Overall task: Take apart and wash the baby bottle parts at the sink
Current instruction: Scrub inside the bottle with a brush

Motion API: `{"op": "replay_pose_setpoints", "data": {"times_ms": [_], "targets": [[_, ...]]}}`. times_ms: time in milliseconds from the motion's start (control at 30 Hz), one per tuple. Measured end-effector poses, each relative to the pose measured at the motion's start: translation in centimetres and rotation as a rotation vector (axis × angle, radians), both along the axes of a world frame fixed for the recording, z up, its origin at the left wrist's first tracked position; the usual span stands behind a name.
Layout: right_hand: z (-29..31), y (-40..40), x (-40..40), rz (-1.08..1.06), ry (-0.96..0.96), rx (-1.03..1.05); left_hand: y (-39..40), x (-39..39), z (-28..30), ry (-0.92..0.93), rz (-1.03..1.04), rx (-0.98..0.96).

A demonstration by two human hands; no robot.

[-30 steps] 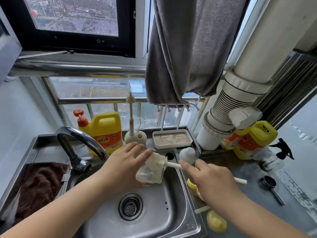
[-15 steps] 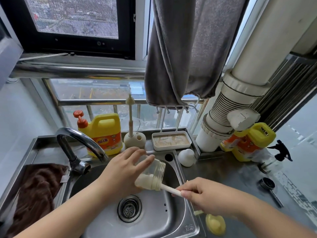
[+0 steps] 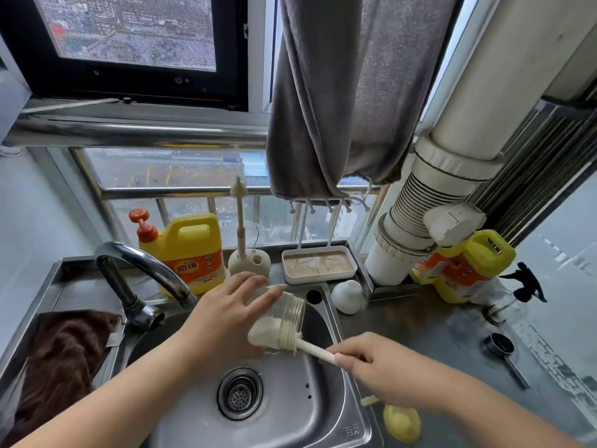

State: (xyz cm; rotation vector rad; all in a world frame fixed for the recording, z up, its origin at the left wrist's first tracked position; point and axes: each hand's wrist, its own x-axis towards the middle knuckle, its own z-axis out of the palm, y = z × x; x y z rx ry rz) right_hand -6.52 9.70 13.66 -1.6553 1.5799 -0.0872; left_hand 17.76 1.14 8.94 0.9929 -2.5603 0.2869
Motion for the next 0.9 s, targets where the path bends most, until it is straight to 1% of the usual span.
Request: {"op": "replay_pose_setpoints", "data": {"times_ms": [33,67,100,133,167,200,233,300,367,400,433,467,500,533,567,600,667,733,800,900], "targets": [[0.4,-0.3,-0.3,-0.099,-0.172,0.137,0.0,0.0,0.0,0.026,0.000,0.006],[1.0,-0.5,-0.4,-0.185,-0.300,0.273,0.0,0.0,0.1,0.056,-0.005,0.016],[1.4,-0.4,-0.5,-0.227,-0.375,0.351,-0.1,0.0,0.2,0.064,-0.011,0.018],[1.7,-0.3,-0.4,-0.213,-0.386,0.375,-0.1,0.0,0.3,0.046,-0.016,0.009],[1.7,-0.3,-0.4,-0.189,-0.330,0.348,-0.2,-0.1,0.3,0.010,-0.019,-0.008],[1.4,-0.5,-0.3,-0.133,-0.207,0.272,-0.2,-0.1,0.3,-0.025,-0.021,-0.019],[1.3,-0.6,-0.2,-0.038,-0.031,0.150,-0.3,-0.1,0.2,-0.046,-0.019,-0.018],[1.3,-0.9,-0.3,0.132,0.316,-0.170,-0.4,-0.1,-0.1,-0.033,-0.023,0.024],[0.9,-1.2,-0.7,0.242,0.695,-0.564,-0.6,0.1,0.1,0.002,-0.032,0.063],[0.7,-1.2,-1.0,0.263,0.752,-0.710,-0.7,0.1,0.2,0.008,-0.037,0.075],[0.7,-1.2,-1.2,0.270,0.735,-0.800,-0.9,0.2,0.4,0.008,-0.040,0.078],[0.7,-1.3,-1.2,0.244,0.674,-0.774,-1.0,0.3,0.5,0.002,-0.041,0.074],[0.5,-1.2,-1.2,0.240,0.670,-0.775,-1.0,0.4,0.6,-0.006,-0.042,0.064],[0.8,-0.9,-0.6,0.238,0.657,-0.716,-1.0,0.4,0.6,-0.010,-0.041,0.055],[0.8,-0.6,-0.1,0.205,0.611,-0.620,-1.0,0.4,0.5,0.000,-0.039,0.045],[0.4,-0.5,-0.1,0.135,0.544,-0.572,-1.0,0.5,0.4,0.016,-0.035,0.038],[0.0,-0.1,-0.2,0.026,0.298,-0.303,-1.0,0.6,0.1,0.038,-0.035,0.033],[0.1,-0.2,-0.2,0.012,0.100,-0.118,-1.0,0.7,0.0,0.040,-0.034,0.032],[0.8,-0.4,0.0,-0.032,-0.054,0.057,-0.9,0.8,0.1,0.030,-0.041,0.017],[1.7,-0.9,0.6,-0.223,-0.351,0.321,-0.5,0.4,0.0,0.029,-0.046,-0.022]]}}
